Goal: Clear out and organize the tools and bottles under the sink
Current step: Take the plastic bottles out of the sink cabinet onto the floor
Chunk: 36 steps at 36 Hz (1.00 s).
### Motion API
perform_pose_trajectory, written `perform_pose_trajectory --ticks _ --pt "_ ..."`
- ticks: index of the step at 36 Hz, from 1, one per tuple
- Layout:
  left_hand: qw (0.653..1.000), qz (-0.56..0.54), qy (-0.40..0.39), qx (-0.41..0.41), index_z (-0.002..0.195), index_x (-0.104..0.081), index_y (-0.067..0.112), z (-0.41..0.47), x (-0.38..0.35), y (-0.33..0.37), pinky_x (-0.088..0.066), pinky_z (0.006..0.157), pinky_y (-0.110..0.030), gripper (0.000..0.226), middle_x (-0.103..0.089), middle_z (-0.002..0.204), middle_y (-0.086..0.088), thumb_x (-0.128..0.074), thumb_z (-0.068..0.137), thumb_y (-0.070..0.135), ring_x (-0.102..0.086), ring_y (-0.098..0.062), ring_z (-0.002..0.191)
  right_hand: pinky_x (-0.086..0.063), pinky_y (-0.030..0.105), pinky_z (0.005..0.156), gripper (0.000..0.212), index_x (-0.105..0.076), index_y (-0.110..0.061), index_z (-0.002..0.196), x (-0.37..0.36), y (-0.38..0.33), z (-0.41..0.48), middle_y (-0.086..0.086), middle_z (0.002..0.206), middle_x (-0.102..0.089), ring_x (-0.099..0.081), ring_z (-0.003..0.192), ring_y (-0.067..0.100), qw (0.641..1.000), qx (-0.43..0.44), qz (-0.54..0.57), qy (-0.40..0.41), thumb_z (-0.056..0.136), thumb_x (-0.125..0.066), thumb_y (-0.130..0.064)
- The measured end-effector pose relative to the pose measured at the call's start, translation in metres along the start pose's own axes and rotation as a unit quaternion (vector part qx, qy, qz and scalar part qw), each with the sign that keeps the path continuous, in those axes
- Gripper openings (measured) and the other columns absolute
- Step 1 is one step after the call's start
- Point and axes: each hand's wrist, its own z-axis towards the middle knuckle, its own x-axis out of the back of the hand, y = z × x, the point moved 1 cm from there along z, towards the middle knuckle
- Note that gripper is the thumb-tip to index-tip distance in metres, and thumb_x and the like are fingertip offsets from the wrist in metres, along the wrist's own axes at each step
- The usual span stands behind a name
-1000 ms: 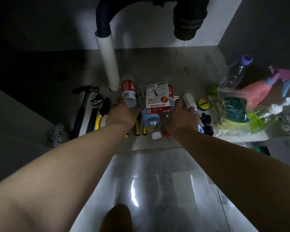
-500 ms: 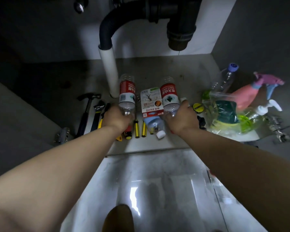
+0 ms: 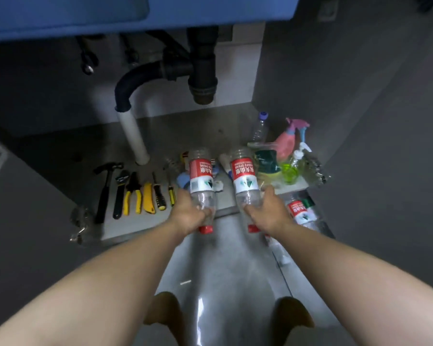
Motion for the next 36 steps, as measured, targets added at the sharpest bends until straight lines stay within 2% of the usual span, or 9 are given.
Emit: perform_pose_trajectory --ticks 3,6,15,18,21,27,30,33,36 --pt "0.996 -0.036 -0.056 0.052 0.129 -0.039 0.023 -0.032 -0.034 -0.024 -0.060 0.089 -0.054 0.065 -0.063 0.112 -0.001 -0.083 0.082 0.011 -0.068 -0.025 0.102 -0.052 0.034 0.082 0.057 -0.045 -0.015 0.124 -0.001 0.037 -0.025 0.012 0.116 -0.065 -0.064 0.102 0.032 0.998 -0.043 -0.045 -0.004 0.083 -0.074 -0.042" --pt "0.991 -0.027 -0.096 0.091 0.129 -0.037 0.023 -0.051 -0.062 -0.045 -0.061 0.087 -0.051 0.064 -0.060 0.107 0.000 -0.081 0.084 0.010 -0.067 -0.023 0.097 -0.054 0.039 0.088 0.066 -0.041 -0.018 0.134 -0.008 0.066 -0.039 0.010 0.123 -0.063 -0.064 0.107 0.031 0.993 -0.100 -0.045 -0.034 0.080 -0.073 -0.038" --pt "0.981 0.039 -0.106 0.157 0.132 -0.037 0.018 -0.033 -0.116 -0.113 -0.060 0.092 -0.048 0.066 -0.058 0.127 -0.007 -0.082 0.084 0.021 -0.065 -0.028 0.109 -0.055 0.046 0.093 0.071 -0.031 -0.015 0.139 -0.055 0.124 -0.018 0.011 0.127 -0.056 -0.061 0.113 0.033 0.974 -0.154 -0.148 -0.072 0.085 -0.069 -0.039" --pt "0.982 0.055 -0.089 0.158 0.125 -0.037 0.023 -0.015 -0.126 -0.135 -0.061 0.075 -0.033 0.062 -0.060 0.118 -0.001 -0.082 0.083 0.026 -0.066 -0.016 0.092 -0.054 0.044 0.094 0.075 -0.029 -0.017 0.142 -0.069 0.133 -0.003 0.010 0.129 -0.055 -0.059 0.115 0.031 0.969 -0.139 -0.195 -0.066 0.085 -0.069 -0.044" --pt "0.983 0.074 -0.062 0.154 0.120 -0.034 0.028 0.001 -0.132 -0.147 -0.047 0.057 -0.016 0.060 -0.057 0.108 0.005 -0.082 0.083 0.034 -0.060 -0.009 0.078 -0.053 0.042 0.094 0.079 -0.025 -0.018 0.147 -0.081 0.140 0.011 0.010 0.131 -0.054 -0.058 0.117 0.030 0.968 -0.123 -0.213 -0.056 0.086 -0.067 -0.048" --pt "0.989 0.084 -0.045 0.116 0.118 -0.030 0.033 0.019 -0.141 -0.152 -0.040 0.054 -0.010 0.064 -0.051 0.098 0.018 -0.083 0.081 0.038 -0.056 0.000 0.074 -0.050 0.043 0.098 0.070 -0.027 -0.013 0.145 -0.098 0.150 0.025 0.014 0.137 -0.045 -0.045 0.126 0.031 0.980 -0.081 -0.183 -0.007 0.089 -0.066 -0.030" --pt "0.993 0.089 -0.051 0.060 0.121 -0.042 0.028 0.026 -0.151 -0.144 -0.046 0.066 -0.008 0.057 -0.053 0.109 0.022 -0.082 0.083 0.042 -0.062 -0.004 0.091 -0.052 0.043 0.097 0.069 -0.035 -0.011 0.142 -0.101 0.153 0.020 0.013 0.136 -0.044 -0.045 0.124 0.030 0.983 -0.031 -0.180 0.024 0.083 -0.069 -0.024" --pt "0.998 0.032 -0.053 0.024 0.137 -0.051 0.025 0.026 -0.159 -0.138 -0.055 0.101 -0.037 0.057 -0.064 0.132 0.006 -0.077 0.089 0.044 -0.064 -0.016 0.118 -0.052 0.044 0.099 0.085 -0.038 -0.015 0.144 -0.103 0.158 0.012 0.011 0.143 -0.042 -0.045 0.128 0.030 0.980 0.024 -0.197 -0.005 0.071 -0.078 -0.035" --pt "0.999 0.025 -0.047 0.009 0.144 -0.045 0.026 0.022 -0.161 -0.138 -0.051 0.108 -0.044 0.062 -0.060 0.138 0.003 -0.076 0.090 0.037 -0.060 -0.019 0.125 -0.042 0.046 0.112 0.092 -0.026 -0.024 0.152 -0.108 0.162 0.007 0.006 0.160 -0.027 -0.032 0.145 0.028 0.968 0.062 -0.238 -0.045 0.079 -0.072 -0.057"
